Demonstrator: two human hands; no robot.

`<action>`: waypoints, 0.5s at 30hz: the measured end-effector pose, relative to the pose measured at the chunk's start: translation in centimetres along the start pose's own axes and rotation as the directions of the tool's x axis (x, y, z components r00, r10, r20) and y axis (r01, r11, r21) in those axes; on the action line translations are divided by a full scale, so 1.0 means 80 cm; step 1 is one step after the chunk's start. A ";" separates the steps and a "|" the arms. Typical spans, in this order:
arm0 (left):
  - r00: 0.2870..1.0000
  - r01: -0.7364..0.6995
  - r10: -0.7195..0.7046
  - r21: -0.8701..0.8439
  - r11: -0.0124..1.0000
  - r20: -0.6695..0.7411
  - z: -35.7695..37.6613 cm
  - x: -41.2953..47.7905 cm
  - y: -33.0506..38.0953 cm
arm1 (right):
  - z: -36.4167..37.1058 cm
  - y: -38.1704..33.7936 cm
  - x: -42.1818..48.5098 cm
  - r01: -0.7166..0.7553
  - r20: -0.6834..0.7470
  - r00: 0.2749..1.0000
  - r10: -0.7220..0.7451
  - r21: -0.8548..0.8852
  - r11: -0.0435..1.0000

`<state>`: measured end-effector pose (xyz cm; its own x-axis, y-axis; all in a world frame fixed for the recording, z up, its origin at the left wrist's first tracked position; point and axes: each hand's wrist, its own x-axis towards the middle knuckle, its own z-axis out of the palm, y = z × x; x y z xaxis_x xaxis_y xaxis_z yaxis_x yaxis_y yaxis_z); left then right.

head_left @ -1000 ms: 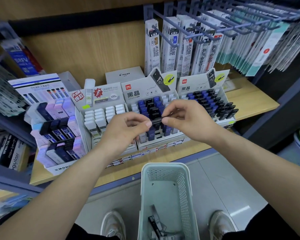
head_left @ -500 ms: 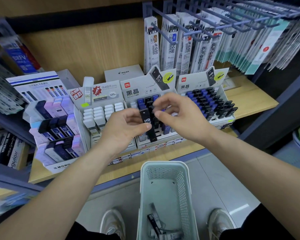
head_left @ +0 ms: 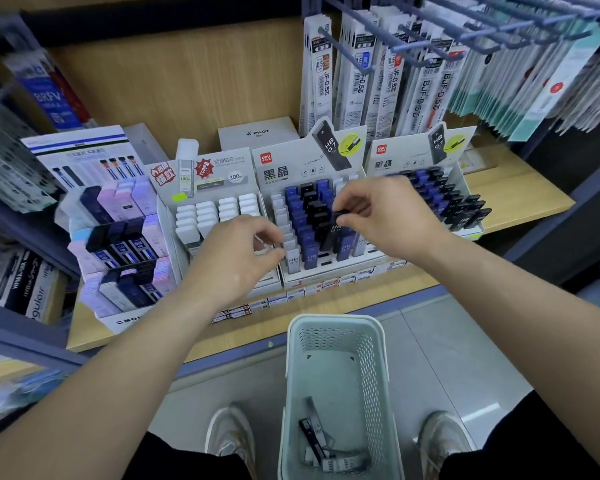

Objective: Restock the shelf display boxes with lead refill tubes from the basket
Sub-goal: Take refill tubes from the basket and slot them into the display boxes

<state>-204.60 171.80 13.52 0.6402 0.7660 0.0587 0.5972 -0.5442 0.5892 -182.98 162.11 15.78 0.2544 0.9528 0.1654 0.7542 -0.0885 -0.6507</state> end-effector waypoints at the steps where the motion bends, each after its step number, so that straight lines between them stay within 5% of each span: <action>1: 1.000 0.006 -0.008 0.047 0.999 0.030 0.000 -0.001 -0.002 | 0.006 0.004 0.000 0.009 0.021 1.000 -0.008 -0.027 1.000; 6: 0.984 0.047 -0.084 0.227 0.973 0.157 0.005 -0.008 -0.010 | 0.021 0.014 0.001 0.047 0.058 0.998 -0.039 -0.137 0.989; 15: 0.952 0.033 -0.106 0.246 0.969 0.286 0.012 -0.008 -0.012 | 0.029 0.017 -0.001 0.092 0.081 0.994 -0.074 -0.250 0.964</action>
<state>-205.15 171.51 12.12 0.6849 0.6890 -0.2369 0.7188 -0.5858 0.3745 -183.38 162.61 13.15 0.1480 0.9772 0.1523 0.9018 -0.0701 -0.4265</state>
